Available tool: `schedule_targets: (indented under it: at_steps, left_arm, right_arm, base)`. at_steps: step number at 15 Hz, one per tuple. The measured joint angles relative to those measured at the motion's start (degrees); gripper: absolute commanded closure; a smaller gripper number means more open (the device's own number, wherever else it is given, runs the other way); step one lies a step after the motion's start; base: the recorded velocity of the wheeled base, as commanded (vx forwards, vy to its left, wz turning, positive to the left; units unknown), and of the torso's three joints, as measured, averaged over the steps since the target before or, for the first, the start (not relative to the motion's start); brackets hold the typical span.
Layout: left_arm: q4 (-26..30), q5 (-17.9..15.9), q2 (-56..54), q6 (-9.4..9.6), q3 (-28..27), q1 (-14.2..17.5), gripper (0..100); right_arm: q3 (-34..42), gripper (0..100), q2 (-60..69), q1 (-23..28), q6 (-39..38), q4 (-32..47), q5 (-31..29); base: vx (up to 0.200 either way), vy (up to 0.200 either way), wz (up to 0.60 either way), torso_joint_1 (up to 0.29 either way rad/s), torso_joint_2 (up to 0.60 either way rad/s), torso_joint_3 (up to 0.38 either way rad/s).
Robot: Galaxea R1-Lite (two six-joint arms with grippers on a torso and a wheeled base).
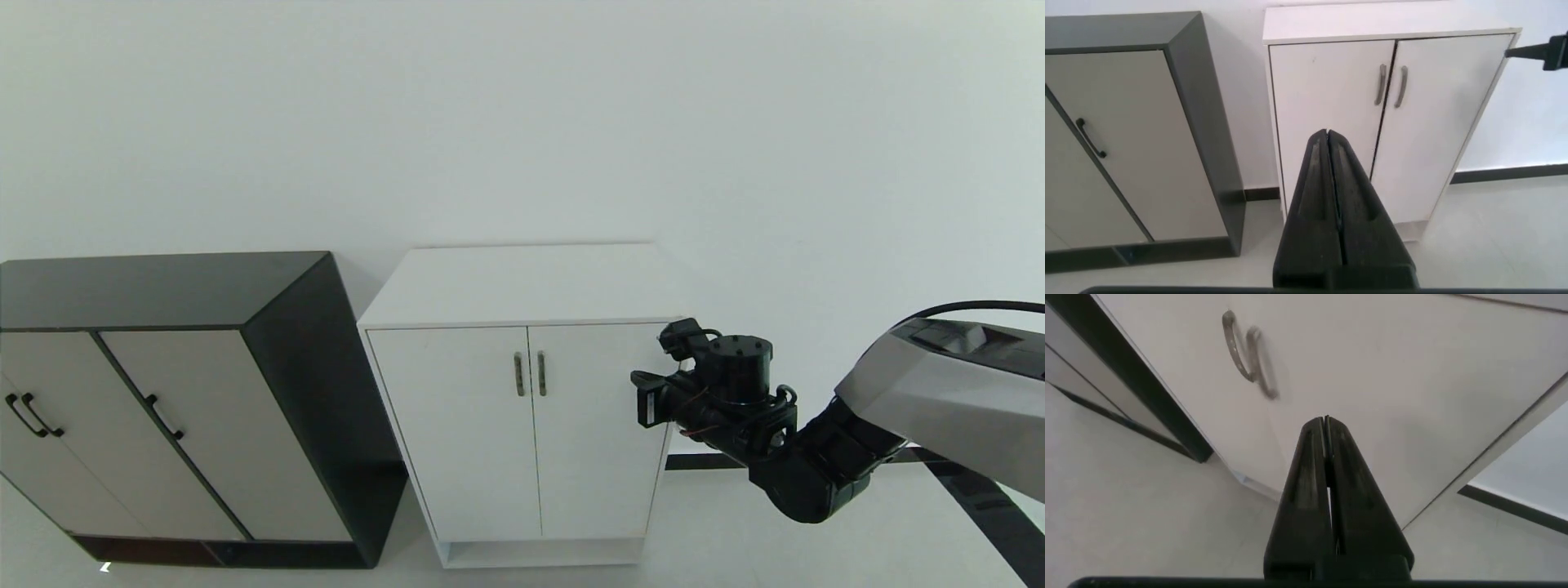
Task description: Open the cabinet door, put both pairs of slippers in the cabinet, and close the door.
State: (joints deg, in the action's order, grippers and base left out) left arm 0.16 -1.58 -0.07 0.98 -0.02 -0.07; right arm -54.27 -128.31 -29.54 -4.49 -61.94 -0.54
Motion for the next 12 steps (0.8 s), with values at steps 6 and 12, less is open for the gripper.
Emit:
schedule_targets:
  at_steps: [6, 12]
  left_arm:
    - [0.02, 0.00, 0.00, 0.04, -0.05, 0.00, 100]
    - [0.05, 0.02, 0.00, -0.09, -0.05, 0.00, 100]
  right_arm:
    - [1.16, 100, 0.16, -0.41, 0.22, -0.20, 0.18]
    - [2.34, 100, 0.38, -0.59, 0.33, -1.01, 0.05]
  base:
    - [0.067, 0.000, 0.00, 0.000, 0.00, 0.002]
    - [0.133, 0.000, 0.00, -0.006, 0.00, 0.001]
